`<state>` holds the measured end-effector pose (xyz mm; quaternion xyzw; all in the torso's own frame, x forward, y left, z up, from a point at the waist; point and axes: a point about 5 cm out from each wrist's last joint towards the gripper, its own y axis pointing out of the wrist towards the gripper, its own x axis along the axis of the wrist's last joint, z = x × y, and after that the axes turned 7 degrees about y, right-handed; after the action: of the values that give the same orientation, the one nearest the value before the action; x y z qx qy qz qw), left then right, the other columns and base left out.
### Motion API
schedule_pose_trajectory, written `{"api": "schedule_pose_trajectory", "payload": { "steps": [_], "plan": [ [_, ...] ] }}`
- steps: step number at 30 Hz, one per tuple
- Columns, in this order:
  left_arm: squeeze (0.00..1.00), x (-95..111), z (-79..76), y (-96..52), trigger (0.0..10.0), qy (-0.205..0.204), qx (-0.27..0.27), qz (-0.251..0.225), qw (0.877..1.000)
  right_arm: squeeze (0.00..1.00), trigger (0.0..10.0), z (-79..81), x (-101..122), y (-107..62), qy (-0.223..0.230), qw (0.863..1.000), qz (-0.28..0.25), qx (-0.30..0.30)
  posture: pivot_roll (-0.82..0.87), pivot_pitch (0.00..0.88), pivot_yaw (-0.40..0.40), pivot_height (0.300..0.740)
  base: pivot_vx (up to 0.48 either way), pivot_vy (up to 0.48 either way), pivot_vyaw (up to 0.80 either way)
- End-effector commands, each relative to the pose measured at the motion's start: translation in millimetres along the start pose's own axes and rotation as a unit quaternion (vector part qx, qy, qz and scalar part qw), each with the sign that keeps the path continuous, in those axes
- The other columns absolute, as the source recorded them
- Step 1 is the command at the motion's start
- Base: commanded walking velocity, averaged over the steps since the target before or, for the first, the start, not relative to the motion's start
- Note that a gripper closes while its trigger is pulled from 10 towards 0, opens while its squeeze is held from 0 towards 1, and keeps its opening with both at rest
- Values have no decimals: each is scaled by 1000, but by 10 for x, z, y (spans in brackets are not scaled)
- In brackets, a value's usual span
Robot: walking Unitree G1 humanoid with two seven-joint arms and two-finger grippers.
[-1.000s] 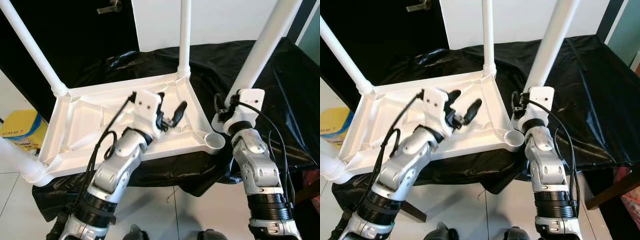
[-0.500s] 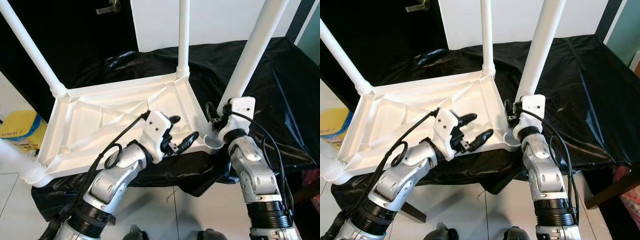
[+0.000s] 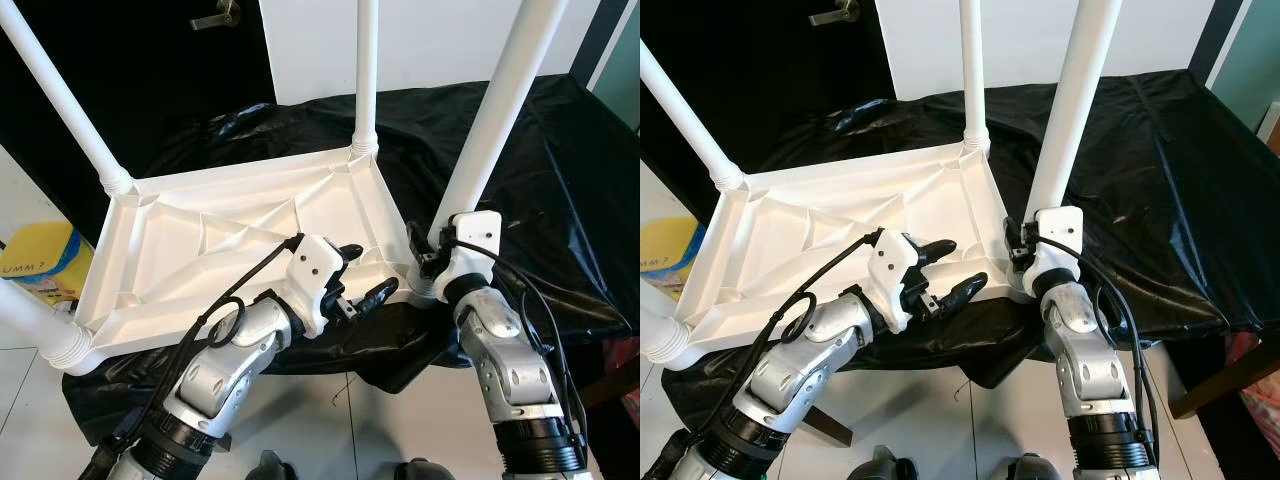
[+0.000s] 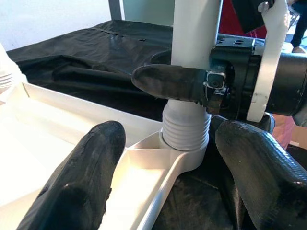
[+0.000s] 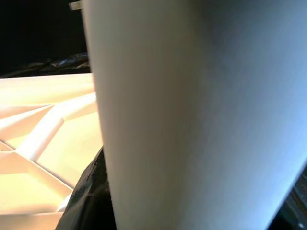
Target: Building children table
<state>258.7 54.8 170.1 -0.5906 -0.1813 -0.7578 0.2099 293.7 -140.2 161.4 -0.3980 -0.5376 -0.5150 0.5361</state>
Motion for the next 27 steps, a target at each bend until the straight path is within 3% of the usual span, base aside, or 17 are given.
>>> {"api": "schedule_pose_trajectory", "payload": {
  "steps": [1,16,25,27],
  "plan": [
    [0,22,-77,-26,10000,3,-79,-8,997,0,10000,-1,-94,-29,1,1000,16,3,-89,76,52,740,0,0,0],
    [0,6,-132,-50,10000,-6,-92,-4,996,0,10000,-40,-266,-57,-23,999,22,29,-91,87,62,740,0,0,0],
    [0,21,-108,-45,10000,-2,-88,-4,996,0,10000,-43,-359,-29,-7,999,41,28,-83,89,65,740,0,0,0],
    [0,25,-103,-44,10000,-2,-87,-4,996,0,10000,-21,-376,-42,-23,998,40,48,-83,90,65,740,0,0,0]
  ]
}}
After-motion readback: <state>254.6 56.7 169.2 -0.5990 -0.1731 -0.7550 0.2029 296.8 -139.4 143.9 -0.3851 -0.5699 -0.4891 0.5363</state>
